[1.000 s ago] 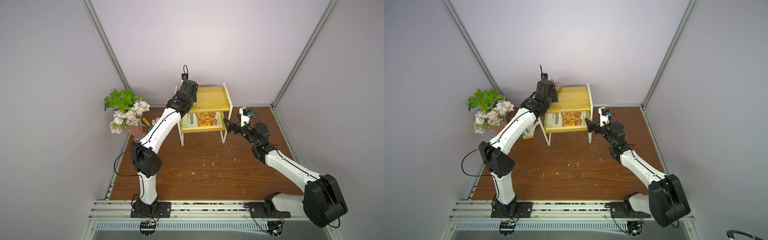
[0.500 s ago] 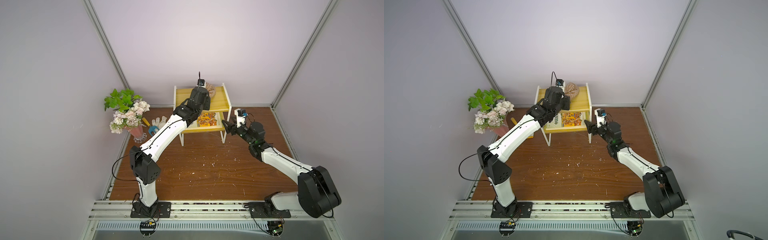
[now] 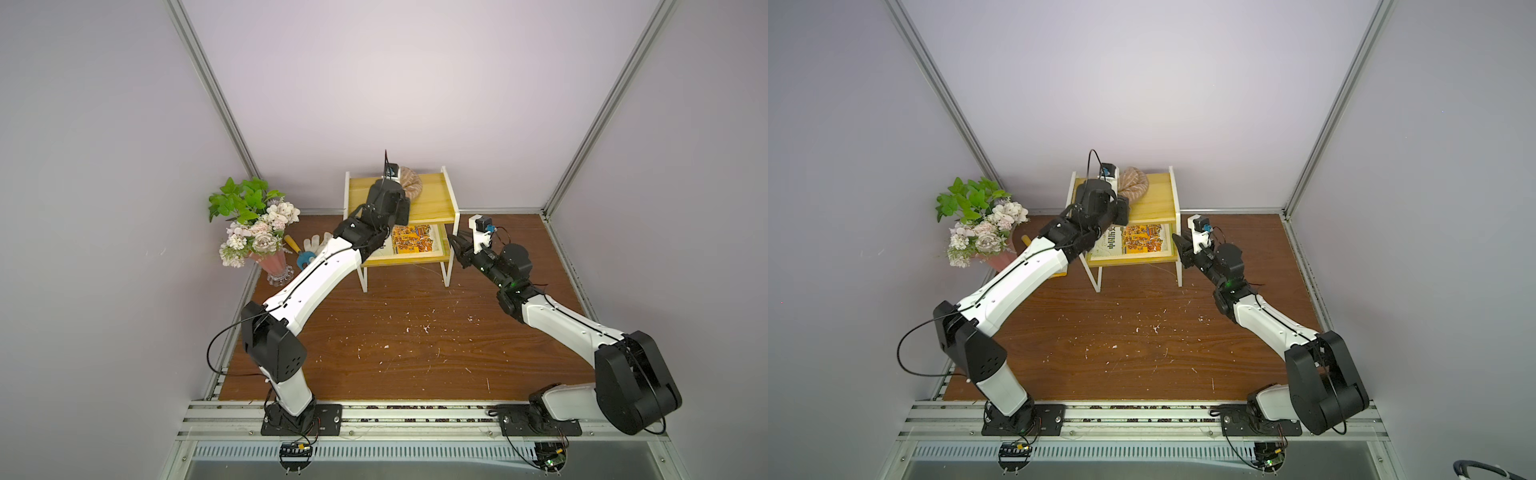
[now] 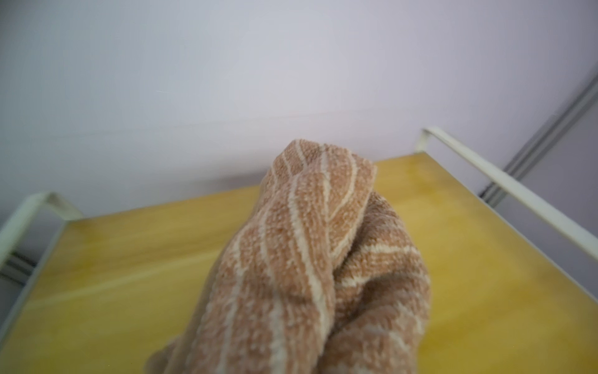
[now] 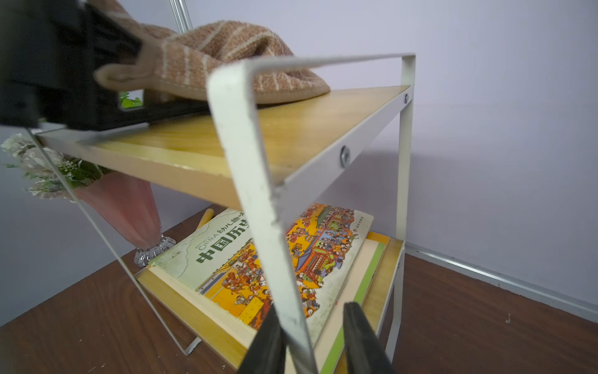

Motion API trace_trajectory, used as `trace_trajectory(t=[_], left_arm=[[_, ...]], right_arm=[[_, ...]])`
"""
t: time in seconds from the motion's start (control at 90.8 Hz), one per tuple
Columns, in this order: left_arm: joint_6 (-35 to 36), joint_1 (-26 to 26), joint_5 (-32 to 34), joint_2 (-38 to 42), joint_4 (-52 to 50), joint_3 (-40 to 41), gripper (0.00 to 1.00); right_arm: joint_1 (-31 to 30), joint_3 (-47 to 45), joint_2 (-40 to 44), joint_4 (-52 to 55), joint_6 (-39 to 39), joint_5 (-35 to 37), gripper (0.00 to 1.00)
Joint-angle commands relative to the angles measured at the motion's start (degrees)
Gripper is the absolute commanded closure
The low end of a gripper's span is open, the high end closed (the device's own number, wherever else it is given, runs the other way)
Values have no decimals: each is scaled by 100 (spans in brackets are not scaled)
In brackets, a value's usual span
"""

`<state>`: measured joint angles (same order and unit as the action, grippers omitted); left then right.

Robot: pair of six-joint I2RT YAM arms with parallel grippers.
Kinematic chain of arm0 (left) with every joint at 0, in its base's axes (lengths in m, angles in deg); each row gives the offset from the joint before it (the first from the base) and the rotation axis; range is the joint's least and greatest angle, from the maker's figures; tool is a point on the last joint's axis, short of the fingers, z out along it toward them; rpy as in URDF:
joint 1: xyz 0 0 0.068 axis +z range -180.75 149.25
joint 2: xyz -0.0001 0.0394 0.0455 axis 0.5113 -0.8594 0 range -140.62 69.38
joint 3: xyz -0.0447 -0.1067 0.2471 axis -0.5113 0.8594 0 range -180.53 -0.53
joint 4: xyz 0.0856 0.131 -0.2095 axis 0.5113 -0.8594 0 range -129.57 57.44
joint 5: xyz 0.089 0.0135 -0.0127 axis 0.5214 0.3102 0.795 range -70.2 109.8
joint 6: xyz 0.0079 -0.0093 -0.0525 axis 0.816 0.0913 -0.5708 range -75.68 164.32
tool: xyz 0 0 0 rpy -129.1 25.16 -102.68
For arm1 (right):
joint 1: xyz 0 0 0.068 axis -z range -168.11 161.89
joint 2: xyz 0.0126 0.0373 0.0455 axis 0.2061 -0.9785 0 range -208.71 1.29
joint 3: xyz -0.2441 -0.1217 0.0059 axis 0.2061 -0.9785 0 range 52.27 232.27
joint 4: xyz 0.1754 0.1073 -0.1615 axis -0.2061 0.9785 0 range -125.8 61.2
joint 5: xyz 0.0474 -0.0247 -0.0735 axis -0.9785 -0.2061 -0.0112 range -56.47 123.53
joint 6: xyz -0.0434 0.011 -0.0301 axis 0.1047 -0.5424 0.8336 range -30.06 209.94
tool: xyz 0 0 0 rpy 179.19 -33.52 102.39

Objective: Wipe the bookshelf clean with a cloth
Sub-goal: Wipe the dust from the shelf.

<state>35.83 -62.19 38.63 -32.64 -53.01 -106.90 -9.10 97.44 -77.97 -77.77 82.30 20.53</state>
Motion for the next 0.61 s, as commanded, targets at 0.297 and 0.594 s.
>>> trace_trajectory(t=[0.297,0.594], left_arm=[[83,-922,-592,1305,228,1622,98],[-259,-318,-1408,1123,64,1199,100]], right_arm=[[-21,-17,71,-158,-66,133,68],[-19,177,-141,-96,-49,78,68]])
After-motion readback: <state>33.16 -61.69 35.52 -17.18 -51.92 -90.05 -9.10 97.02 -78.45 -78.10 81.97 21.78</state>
